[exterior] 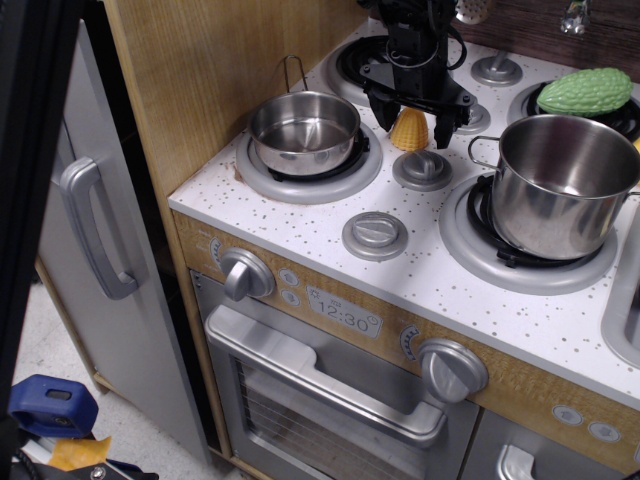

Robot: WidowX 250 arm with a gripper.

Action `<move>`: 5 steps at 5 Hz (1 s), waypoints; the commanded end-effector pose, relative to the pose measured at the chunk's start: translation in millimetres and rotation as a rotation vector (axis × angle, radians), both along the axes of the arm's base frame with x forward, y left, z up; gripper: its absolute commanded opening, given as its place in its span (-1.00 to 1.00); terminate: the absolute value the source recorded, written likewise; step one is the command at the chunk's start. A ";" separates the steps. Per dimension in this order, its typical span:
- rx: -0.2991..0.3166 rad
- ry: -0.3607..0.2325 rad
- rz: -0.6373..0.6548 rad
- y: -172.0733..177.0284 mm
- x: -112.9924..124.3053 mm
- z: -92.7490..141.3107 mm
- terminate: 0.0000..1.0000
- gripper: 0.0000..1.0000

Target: Put corn in pan which is on stove

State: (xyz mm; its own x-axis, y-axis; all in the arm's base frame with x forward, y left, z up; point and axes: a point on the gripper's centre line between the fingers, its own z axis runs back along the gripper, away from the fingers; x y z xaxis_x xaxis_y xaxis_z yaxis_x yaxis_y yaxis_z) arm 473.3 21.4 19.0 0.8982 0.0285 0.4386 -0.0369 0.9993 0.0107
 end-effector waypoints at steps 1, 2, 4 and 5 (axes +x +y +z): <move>-0.003 -0.079 0.016 3.8 7.6 13.0 -1.00 -1.00; -0.004 -0.082 0.000 6.0 10.9 14.3 -1.00 -1.00; 0.099 -0.114 0.004 9.9 14.7 58.6 -1.00 -1.00; 0.147 -0.144 -0.003 16.4 10.1 77.8 -1.00 -1.00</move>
